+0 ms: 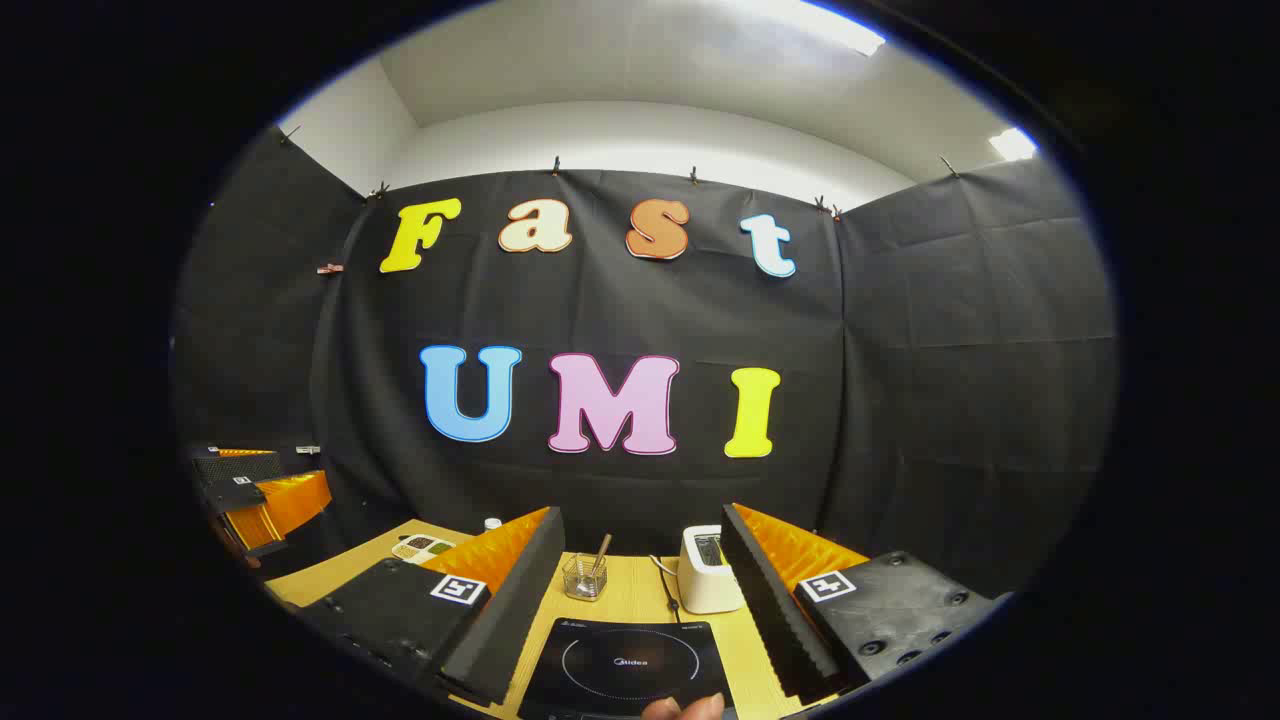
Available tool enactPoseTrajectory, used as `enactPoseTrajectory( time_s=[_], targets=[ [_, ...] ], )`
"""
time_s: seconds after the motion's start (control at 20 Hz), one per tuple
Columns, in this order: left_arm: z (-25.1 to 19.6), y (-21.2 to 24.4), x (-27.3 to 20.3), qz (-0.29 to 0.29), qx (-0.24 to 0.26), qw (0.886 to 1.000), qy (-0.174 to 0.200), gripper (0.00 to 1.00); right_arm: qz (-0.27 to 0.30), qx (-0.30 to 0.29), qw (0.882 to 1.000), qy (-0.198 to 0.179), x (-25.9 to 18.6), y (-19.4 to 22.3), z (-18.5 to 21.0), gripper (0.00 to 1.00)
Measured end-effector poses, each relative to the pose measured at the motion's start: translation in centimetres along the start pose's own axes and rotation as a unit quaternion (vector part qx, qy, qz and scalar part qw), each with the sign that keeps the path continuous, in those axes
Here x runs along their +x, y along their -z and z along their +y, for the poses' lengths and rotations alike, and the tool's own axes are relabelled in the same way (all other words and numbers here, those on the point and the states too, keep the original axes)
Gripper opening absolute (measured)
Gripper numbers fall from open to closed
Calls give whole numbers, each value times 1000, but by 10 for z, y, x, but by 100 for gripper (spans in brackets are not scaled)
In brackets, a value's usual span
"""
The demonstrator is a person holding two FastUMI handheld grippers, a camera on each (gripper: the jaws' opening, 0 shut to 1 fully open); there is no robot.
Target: First push the handle of the pot to place it horizontally, then grasp the pot with both hands and set it on the induction cooktop.
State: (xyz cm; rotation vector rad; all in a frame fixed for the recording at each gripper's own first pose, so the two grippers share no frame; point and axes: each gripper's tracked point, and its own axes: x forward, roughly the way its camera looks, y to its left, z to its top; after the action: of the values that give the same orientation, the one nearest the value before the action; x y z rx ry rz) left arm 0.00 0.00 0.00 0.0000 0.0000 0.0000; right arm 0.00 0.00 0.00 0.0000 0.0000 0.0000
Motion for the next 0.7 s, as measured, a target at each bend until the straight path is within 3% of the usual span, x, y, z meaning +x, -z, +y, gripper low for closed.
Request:
enactPoseTrajectory(
  time_s=[0.7],
  targets=[
    [9, -6, 1, -7, 4, 1000, -8, 94, -14, 0, 1000, -7, 2, -14, 2, 97]
  ],
)
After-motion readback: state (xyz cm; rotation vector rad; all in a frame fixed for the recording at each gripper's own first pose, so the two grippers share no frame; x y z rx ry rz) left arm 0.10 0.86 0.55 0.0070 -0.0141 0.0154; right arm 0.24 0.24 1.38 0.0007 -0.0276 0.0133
